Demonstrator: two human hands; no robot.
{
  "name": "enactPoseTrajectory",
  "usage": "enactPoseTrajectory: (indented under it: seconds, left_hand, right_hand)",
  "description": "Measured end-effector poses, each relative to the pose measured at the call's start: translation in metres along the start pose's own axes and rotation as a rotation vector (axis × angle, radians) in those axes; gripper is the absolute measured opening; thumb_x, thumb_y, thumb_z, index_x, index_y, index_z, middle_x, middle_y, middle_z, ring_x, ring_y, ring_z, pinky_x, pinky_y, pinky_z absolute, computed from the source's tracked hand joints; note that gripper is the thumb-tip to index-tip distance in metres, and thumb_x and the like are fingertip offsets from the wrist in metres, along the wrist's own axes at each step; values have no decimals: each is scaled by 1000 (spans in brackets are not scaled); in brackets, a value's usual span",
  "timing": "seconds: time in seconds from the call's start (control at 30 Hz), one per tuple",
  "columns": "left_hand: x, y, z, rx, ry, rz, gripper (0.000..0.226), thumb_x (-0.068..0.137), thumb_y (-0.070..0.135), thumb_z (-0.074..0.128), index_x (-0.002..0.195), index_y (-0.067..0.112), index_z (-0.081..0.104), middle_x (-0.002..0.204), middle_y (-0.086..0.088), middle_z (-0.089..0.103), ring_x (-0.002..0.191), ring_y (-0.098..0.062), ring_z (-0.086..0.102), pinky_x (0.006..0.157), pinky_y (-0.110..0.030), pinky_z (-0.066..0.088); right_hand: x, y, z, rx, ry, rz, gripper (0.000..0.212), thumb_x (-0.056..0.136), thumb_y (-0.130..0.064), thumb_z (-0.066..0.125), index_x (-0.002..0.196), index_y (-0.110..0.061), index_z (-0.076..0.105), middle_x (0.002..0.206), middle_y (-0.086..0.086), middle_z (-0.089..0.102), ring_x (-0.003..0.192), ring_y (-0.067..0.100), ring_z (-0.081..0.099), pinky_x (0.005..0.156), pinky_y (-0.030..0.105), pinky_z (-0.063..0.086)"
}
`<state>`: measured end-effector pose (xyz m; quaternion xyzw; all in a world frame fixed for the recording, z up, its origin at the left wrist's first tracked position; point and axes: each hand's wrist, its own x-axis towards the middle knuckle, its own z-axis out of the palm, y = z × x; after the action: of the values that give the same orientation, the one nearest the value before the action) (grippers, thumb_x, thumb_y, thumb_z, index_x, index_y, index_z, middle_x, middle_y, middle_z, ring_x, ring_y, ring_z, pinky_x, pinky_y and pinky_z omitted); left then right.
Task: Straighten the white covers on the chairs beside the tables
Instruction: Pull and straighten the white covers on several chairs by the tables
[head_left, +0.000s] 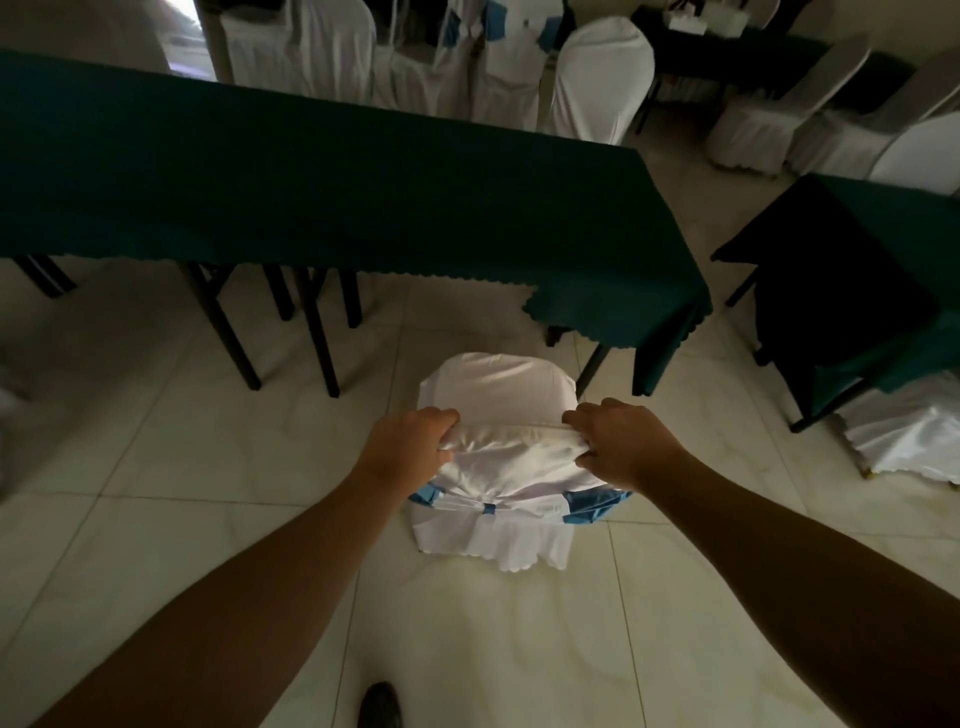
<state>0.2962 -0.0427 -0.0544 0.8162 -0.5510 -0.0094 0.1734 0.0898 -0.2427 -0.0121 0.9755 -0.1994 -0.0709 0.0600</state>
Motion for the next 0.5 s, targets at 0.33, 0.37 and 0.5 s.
enactPoseTrajectory:
  seconds: [0.33,0.37,0.5]
  left_hand:
    - [74,-81,-14,39,-21,-8,24,79,33,74,89,18,58,77,-1,63,66,-22,61,59,-30,50]
    - [85,-88,-14,43,-17,-10,25,78,33,76,88,19,58,76,-1,63,64,-22,61,56,-28,47]
    - [123,-105,-8,49,5,-31,26,73,31,80,85,19,59,71,1,62,58,-21,59,51,-24,36]
  right_hand:
    - [122,-4,-19,-3,-23,-8,55,77,-38,75,127,-30,55,103,-5,65,83,17,57,70,31,51]
    - [136,0,-20,-4,-24,-14,54,77,-38,75,126,-29,55,101,-5,64,81,17,56,70,31,51]
    - [178,17,-18,-7,-37,-43,54,79,-40,73,129,-28,55,99,-3,61,79,16,53,69,30,48]
